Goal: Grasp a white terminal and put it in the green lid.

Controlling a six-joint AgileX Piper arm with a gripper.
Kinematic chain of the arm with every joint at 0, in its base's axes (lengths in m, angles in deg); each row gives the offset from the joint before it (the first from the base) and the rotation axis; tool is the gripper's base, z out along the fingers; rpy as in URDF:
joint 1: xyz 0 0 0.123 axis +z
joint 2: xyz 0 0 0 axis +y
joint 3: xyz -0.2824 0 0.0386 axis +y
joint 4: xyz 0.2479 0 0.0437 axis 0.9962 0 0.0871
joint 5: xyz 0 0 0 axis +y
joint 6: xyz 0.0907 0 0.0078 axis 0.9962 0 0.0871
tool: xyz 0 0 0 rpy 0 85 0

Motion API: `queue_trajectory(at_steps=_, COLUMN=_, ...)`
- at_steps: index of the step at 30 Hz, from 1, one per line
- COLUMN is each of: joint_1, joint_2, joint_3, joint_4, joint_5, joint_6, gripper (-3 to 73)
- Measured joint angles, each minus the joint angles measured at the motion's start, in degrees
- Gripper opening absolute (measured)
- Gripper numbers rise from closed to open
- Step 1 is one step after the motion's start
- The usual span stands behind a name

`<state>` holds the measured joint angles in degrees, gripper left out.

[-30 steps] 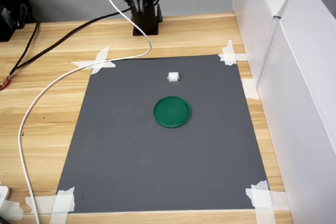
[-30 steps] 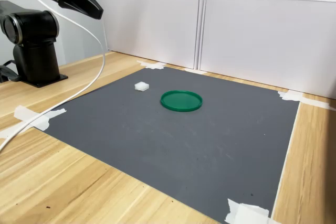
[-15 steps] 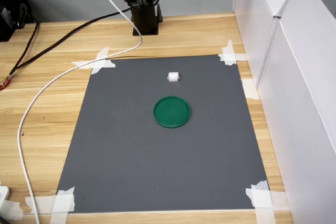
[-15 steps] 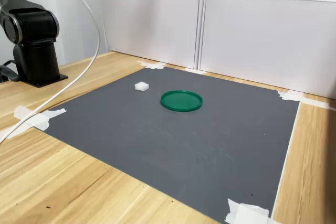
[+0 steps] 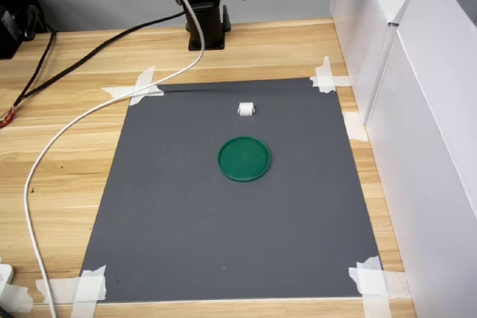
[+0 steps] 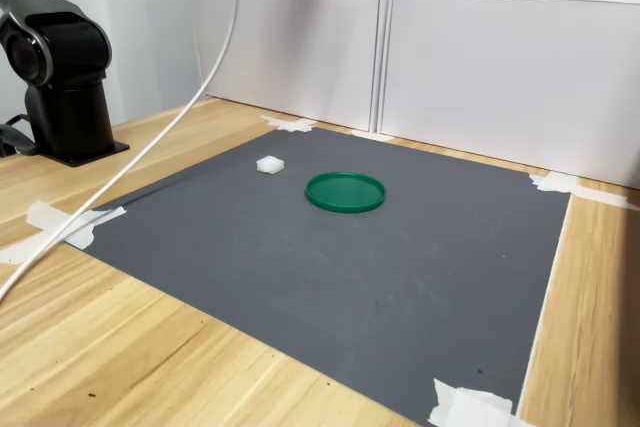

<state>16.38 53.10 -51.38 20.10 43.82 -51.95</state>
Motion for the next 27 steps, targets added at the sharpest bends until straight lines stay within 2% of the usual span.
queue_trajectory(at_steps=2, joint_1=3.31, joint_2=1.89, joint_3=-0.11, joint_4=-3.53, joint_5=0.07, joint_6=-0.13, gripper=-1.5)
queue_trajectory(at_steps=6, joint_1=8.1, joint_2=4.99, joint_3=-0.11, joint_4=-8.55, joint_5=0.36, joint_6=0.73, gripper=-1.5)
queue_trajectory(at_steps=10, joint_1=9.36, joint_2=7.19, joint_3=-0.11, joint_4=-10.76, joint_5=0.42, joint_6=3.8, gripper=-1.5)
queue_trajectory(at_steps=15, joint_1=9.36, joint_2=9.59, joint_3=-0.23, joint_4=-15.79, joint_5=0.44, joint_6=9.03, gripper=-1.5)
queue_trajectory(at_steps=18, joint_1=9.36, joint_2=10.63, joint_3=-0.3, joint_4=-16.21, joint_5=1.52, joint_6=8.66, gripper=-1.3)
queue_trajectory(at_steps=24, joint_1=9.36, joint_2=11.51, joint_3=-0.3, joint_4=-13.71, joint_5=6.07, joint_6=3.06, gripper=-0.9)
queue_trajectory(at_steps=27, joint_1=9.36, joint_2=11.54, joint_3=-0.3, joint_4=-13.13, joint_5=7.02, joint_6=2.4, gripper=2.2)
